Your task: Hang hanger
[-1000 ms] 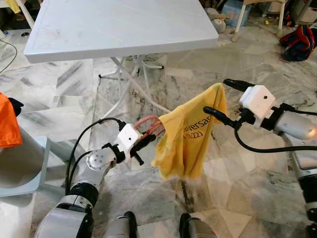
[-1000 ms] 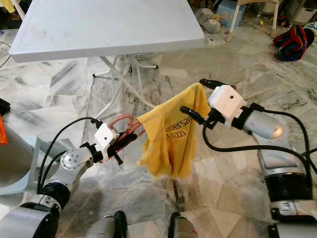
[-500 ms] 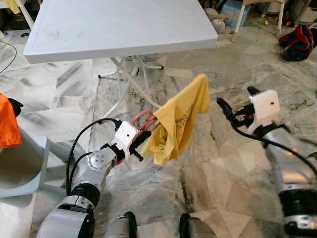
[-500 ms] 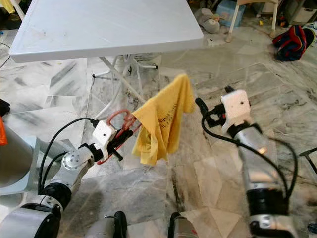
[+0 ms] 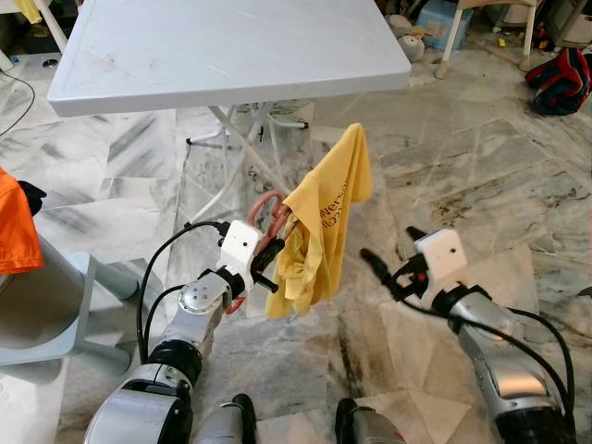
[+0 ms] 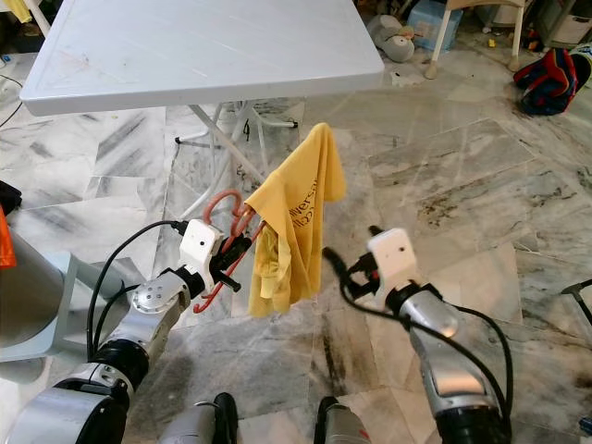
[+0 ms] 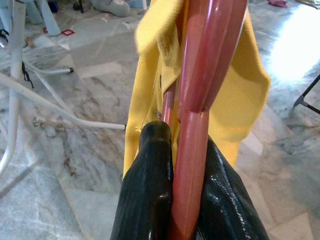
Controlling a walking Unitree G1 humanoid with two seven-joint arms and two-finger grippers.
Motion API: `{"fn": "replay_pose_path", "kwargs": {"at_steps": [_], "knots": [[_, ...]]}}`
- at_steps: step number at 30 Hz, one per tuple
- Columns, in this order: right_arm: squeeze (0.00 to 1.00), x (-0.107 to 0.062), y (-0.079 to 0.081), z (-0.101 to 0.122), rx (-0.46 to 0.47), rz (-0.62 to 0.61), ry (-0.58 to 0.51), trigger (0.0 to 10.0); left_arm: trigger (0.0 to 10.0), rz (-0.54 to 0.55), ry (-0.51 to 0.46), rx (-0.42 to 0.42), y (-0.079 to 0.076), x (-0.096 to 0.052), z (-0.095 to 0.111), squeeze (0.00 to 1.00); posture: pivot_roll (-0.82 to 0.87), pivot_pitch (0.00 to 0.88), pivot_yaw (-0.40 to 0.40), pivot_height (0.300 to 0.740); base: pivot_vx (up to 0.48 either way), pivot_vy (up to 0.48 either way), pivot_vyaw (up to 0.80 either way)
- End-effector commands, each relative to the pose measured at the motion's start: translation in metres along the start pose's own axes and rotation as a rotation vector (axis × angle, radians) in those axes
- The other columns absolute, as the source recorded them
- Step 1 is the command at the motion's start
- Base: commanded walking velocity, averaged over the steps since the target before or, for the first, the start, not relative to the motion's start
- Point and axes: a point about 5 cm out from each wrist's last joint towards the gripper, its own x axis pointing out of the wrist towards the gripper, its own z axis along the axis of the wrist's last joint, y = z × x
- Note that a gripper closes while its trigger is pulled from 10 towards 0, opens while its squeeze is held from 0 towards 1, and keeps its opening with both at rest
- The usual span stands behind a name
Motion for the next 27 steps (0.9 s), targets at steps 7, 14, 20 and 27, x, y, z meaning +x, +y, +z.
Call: {"fn": "replay_pose_path", "kwargs": {"at_steps": [7, 14, 20, 27], "knots": [[1.0, 0.001, 0.013, 0.0, 0.048, 0.015, 0.005, 10.0, 0.0, -0.076, -0.041, -0.01, -0.019, 0.016, 0.017, 0.0, -0.08, 0.215, 0.011, 0.74, 0.0, 0.0, 0.0], [0.1, 0.014, 0.034, -0.001, 0.085, 0.027, -0.007, 10.0, 0.0, -0.118, -0.04, -0.021, -0.031, 0.021, 0.018, 0.0, -0.07, 0.215, 0.013, 0.74, 0.0, 0.0, 0.0], [0.0, 0.023, 0.029, -0.001, 0.135, -0.087, -0.021, 10.0, 0.0, -0.162, -0.035, -0.026, -0.04, 0.022, 0.016, 0.0, -0.06, 0.217, 0.015, 0.74, 0.0, 0.0, 0.0], [0.0, 0.038, 0.031, -0.001, 0.128, -0.114, -0.01, 10.0, 0.0, -0.228, -0.029, -0.028, -0.052, 0.02, 0.013, 0.0, -0.06, 0.221, 0.017, 0.74, 0.0, 0.0, 0.0]]}}
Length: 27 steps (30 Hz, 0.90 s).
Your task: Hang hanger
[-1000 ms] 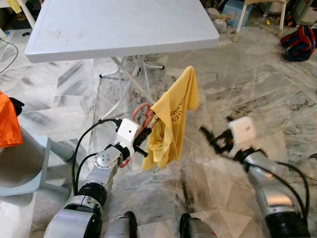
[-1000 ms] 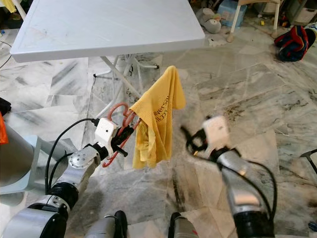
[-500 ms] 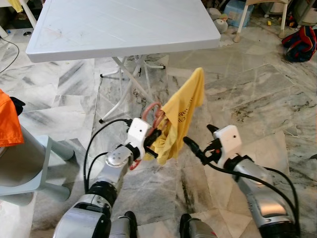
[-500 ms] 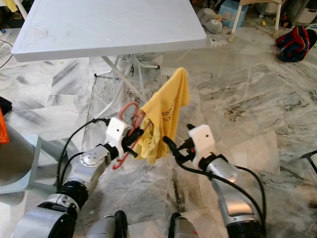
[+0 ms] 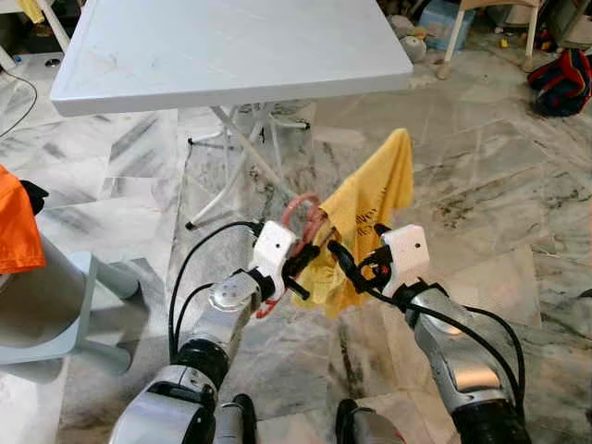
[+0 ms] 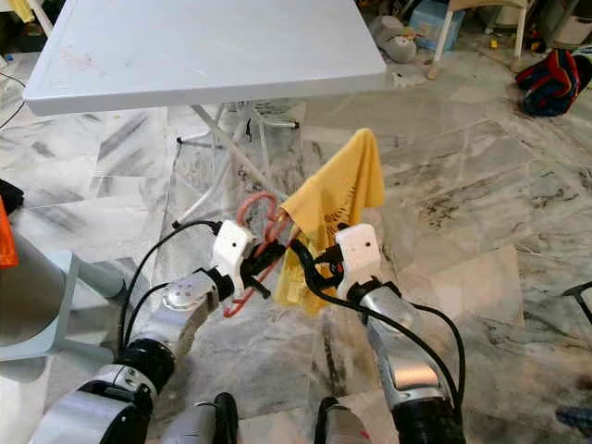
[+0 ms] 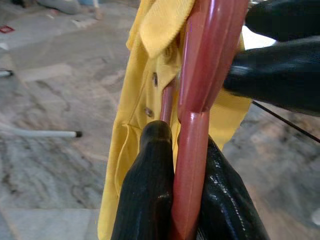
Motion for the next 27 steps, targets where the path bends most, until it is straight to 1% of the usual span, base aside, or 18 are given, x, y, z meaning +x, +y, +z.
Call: {"fn": "replay_pose_path", "kwargs": {"at_steps": [1, 2, 3, 4, 5, 6, 8, 9, 12, 13, 16, 18, 19, 21, 23, 27], "knots": [[0.0, 0.004, 0.001, -0.004, -0.011, -0.02, 0.016, 10.0, 0.0, -0.038, -0.028, 0.02, -0.004, 0.002, 0.006, 0.0, -0.05, 0.221, 0.016, 0.74, 0.0, 0.0, 0.0], [0.0, 0.004, 0.001, -0.004, -0.011, -0.02, 0.016, 10.0, 0.0, -0.038, -0.028, 0.02, -0.004, 0.002, 0.006, 0.0, -0.05, 0.221, 0.016, 0.74, 0.0, 0.0, 0.0], [0.0, 0.009, 0.0, -0.003, -0.024, -0.041, 0.016, 10.0, 0.0, -0.055, -0.027, 0.021, -0.006, 0.001, 0.006, 0.0, -0.05, 0.219, 0.016, 0.74, 0.0, 0.0, 0.0], [0.0, 0.011, -0.002, -0.003, -0.031, -0.059, 0.016, 7.4, 0.0, -0.056, -0.027, 0.025, -0.006, 0.001, 0.006, 0.0, -0.05, 0.219, 0.016, 0.74, 0.0, 0.0, 0.0], [0.0, 0.014, -0.005, -0.002, -0.041, -0.084, 0.018, 0.4, 0.0, -0.054, -0.028, 0.029, -0.005, 0.001, 0.007, 0.0, -0.05, 0.219, 0.016, 0.74, 0.0, 0.0, 0.0], [0.0, 0.016, -0.007, -0.002, -0.058, -0.099, 0.021, 0.0, 0.0, -0.058, -0.028, 0.029, -0.005, 0.0, 0.007, 0.0, -0.05, 0.219, 0.016, 0.74, 0.0, 0.0, 0.0], [0.0, 0.019, -0.012, -0.001, -0.09, -0.136, 0.027, 0.0, 0.0, -0.067, -0.028, 0.029, -0.005, 0.0, 0.007, 0.0, -0.04, 0.219, 0.016, 0.74, 0.0, 0.0, 0.0], [0.0, 0.021, -0.019, -0.001, -0.086, -0.182, 0.031, 0.0, 0.0, -0.077, -0.028, 0.027, -0.005, -0.002, 0.007, 0.0, -0.04, 0.218, 0.015, 0.74, 0.0, 0.0, 0.0], [0.0, 0.023, -0.029, 0.0, -0.093, -0.233, 0.038, 0.0, 0.0, -0.087, -0.027, 0.033, -0.005, -0.004, 0.007, 0.0, -0.04, 0.217, 0.013, 0.74, 0.0, 0.0, 0.0], [0.0, 0.023, -0.029, 0.0, -0.093, -0.233, 0.038, 0.0, 0.0, -0.087, -0.027, 0.033, -0.005, -0.004, 0.007, 0.0, -0.04, 0.217, 0.013, 0.74, 0.0, 0.0, 0.0], [0.0, 0.024, -0.043, 0.003, -0.097, -0.289, 0.024, 0.0, 0.0, -0.113, -0.017, 0.038, -0.006, -0.009, 0.004, 0.0, -0.03, 0.215, 0.011, 0.74, 0.0, 0.0, 0.0], [0.0, 0.024, -0.046, 0.004, -0.094, -0.297, 0.022, 0.0, 0.0, -0.118, -0.014, 0.039, -0.006, -0.01, 0.004, 0.0, -0.03, 0.214, 0.011, 0.74, 0.0, 0.0, 0.0], [0.0, 0.024, -0.05, 0.006, -0.098, -0.308, 0.015, 0.0, 0.0, -0.118, -0.004, 0.051, -0.006, -0.012, 0.002, 0.0, -0.03, 0.215, 0.012, 0.74, 0.0, 0.0, 0.0], [0.0, 0.025, -0.053, 0.009, -0.096, -0.314, 0.006, 0.0, 0.0, -0.115, 0.005, 0.066, -0.005, -0.014, 0.0, 0.0, -0.03, 0.214, 0.011, 0.74, 0.0, 0.0, 0.0], [0.0, 0.025, -0.054, 0.01, -0.093, -0.312, 0.003, 0.0, 0.0, -0.109, 0.012, 0.076, -0.003, -0.015, 0.0, 0.0, -0.03, 0.215, 0.011, 0.74, 0.0, 0.0, 0.0], [0.0, 0.024, -0.05, 0.012, -0.097, -0.234, 0.0, 0.0, 0.0, -0.067, 0.065, 0.156, 0.004, -0.016, -0.003, 0.0, -0.03, 0.212, 0.014, 0.74, 0.0, 0.0, 0.0]]}}
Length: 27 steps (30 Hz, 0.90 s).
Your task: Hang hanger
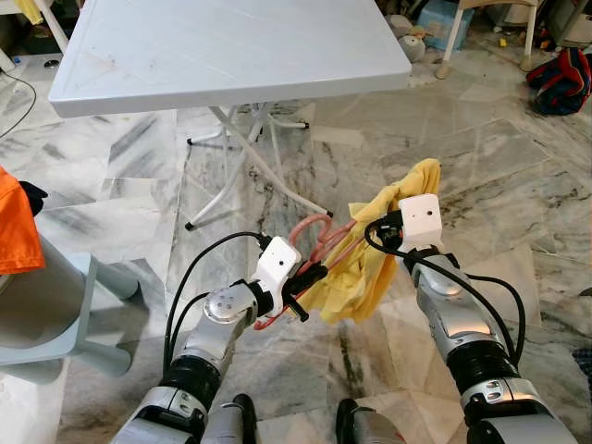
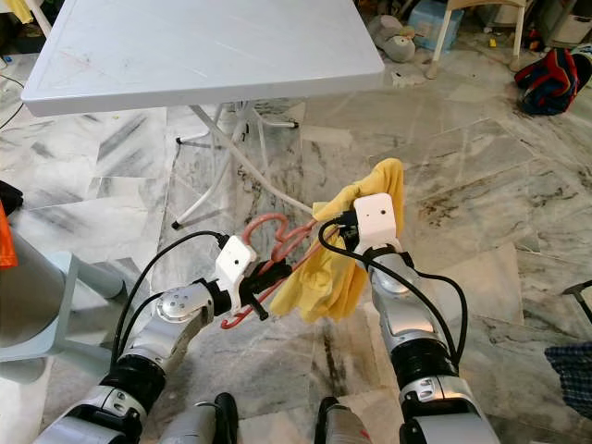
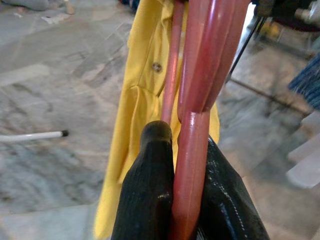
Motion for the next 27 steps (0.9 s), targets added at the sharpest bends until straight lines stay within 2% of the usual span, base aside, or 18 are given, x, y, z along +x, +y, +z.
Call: {"fn": "replay_pose_path", "kwargs": {"at_steps": [1, 5, 6, 7, 8, 11, 12, 17, 20, 27], "knots": [[0.0, -0.003, -0.003, 0.002, 0.001, 0.035, -0.012, 0.0, 0.0, 0.025, 0.027, 0.065, 0.005, -0.002, 0.0, 0.0, -0.03, 0.212, 0.014, 0.74, 0.0, 0.0, 0.0], [0.0, -0.01, -0.004, -0.003, 0.011, 0.111, 0.003, 0.0, 0.0, 0.049, 0.029, 0.063, 0.009, -0.002, 0.001, 0.0, -0.04, 0.211, 0.016, 0.74, 0.0, 0.0, 0.0], [0.0, -0.014, -0.004, -0.006, 0.029, 0.122, 0.002, 3.3, 0.0, 0.058, 0.035, 0.064, 0.011, -0.003, 0.0, 0.0, -0.04, 0.209, 0.018, 0.74, 0.0, 0.0, 0.0], [0.0, -0.016, -0.005, -0.007, 0.039, 0.124, 0.001, 3.3, 0.0, 0.062, 0.038, 0.064, 0.011, -0.003, 0.0, 0.0, -0.04, 0.209, 0.018, 0.74, 0.0, 0.0, 0.0], [0.0, -0.016, -0.005, -0.008, 0.066, 0.111, 0.003, 7.2, 0.0, 0.062, 0.041, 0.064, 0.011, -0.003, -0.001, 0.0, -0.04, 0.207, 0.023, 0.74, 0.0, 0.0, 0.0], [0.0, -0.018, -0.002, -0.013, 0.124, 0.091, 0.012, 6.6, 0.0, 0.062, 0.058, 0.068, 0.012, -0.005, -0.005, 0.0, -0.03, 0.201, 0.039, 0.74, 0.0, 0.0, 0.0], [0.0, -0.019, 0.001, -0.015, 0.132, 0.093, 0.015, 9.9, 0.0, 0.061, 0.064, 0.069, 0.012, -0.005, -0.006, 0.0, -0.02, 0.2, 0.05, 0.74, 0.0, 0.0, 0.0], [0.0, -0.021, 0.012, -0.021, 0.188, 0.08, 0.026, 10.0, 0.0, 0.045, 0.092, 0.084, 0.014, -0.01, -0.011, 0.0, 0.0, 0.195, 0.088, 0.74, 0.0, 0.0, 0.0], [0.0, -0.023, 0.016, -0.027, 0.235, 0.051, 0.026, 10.0, 0.0, 0.017, 0.118, 0.119, 0.015, -0.014, -0.013, 0.0, 0.02, 0.178, 0.143, 0.74, 0.0, 0.0, 0.0], [0.0, -0.028, 0.014, -0.035, 0.266, 0.004, 0.04, 10.0, 0.0, 0.008, 0.132, 0.139, 0.011, -0.009, -0.015, 0.0, -0.02, 0.119, 0.139, 0.74, 0.0, 0.0, 0.0]]}}
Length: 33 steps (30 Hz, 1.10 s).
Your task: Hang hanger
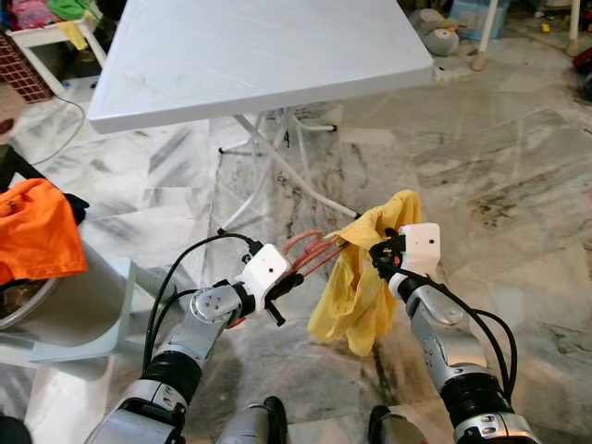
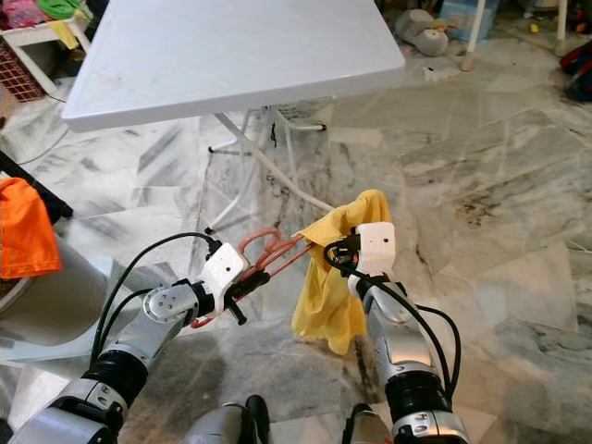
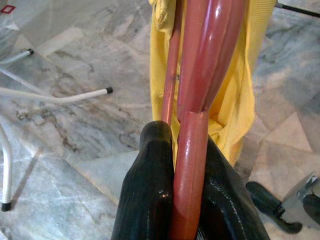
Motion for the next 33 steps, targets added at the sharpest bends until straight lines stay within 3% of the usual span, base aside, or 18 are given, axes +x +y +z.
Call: {"fn": "replay_pose_path", "kwargs": {"at_steps": [1, 10, 18, 24, 28, 30, 33], "knots": [[0.0, -0.005, -0.002, -0.008, 0.024, -0.027, 0.016, 10.0, 0.0, 0.005, -0.016, 0.014, -0.002, 0.003, 0.003, 0.0, -0.02, 0.11, 0.133, 0.74, 0.0, 0.0, 0.0], [0.0, -0.015, -0.013, -0.022, 0.007, -0.046, 0.09, 10.0, 0.0, 0.076, -0.035, -0.059, -0.015, 0.005, -0.009, 0.0, -0.03, 0.013, 0.042, 0.74, 0.0, 0.0, 0.0], [0.0, -0.01, -0.015, -0.029, 0.002, 0.007, 0.156, 10.0, 0.0, 0.275, -0.051, -0.241, -0.008, -0.001, -0.021, 0.0, 0.04, 0.0, -0.015, 0.74, 0.0, 0.0, 0.0], [0.0, -0.011, -0.018, -0.036, 0.016, 0.024, 0.184, 10.0, 0.0, 0.31, -0.055, -0.242, -0.01, -0.001, -0.022, 0.0, 0.09, 0.0, -0.032, 0.74, 0.0, 0.0, 0.0], [0.0, -0.012, -0.024, -0.039, -0.001, 0.017, 0.195, 10.0, 0.0, 0.402, -0.091, -0.273, -0.002, -0.001, -0.013, 0.0, 0.1, 0.016, -0.018, 0.74, 0.0, 0.0, 0.0], [0.0, -0.008, -0.024, -0.033, 0.004, 0.019, 0.16, 10.0, 0.0, 0.399, -0.126, -0.293, -0.002, -0.001, -0.01, 0.0, 0.1, 0.031, -0.006, 0.74, 0.0, 0.0, 0.0], [0.0, -0.004, -0.022, -0.023, 0.035, 0.007, 0.099, 10.0, 0.0, 0.354, -0.1, -0.278, -0.007, -0.002, -0.014, 0.0, 0.09, 0.06, -0.012, 0.74, 0.0, 0.0, 0.0]]}}
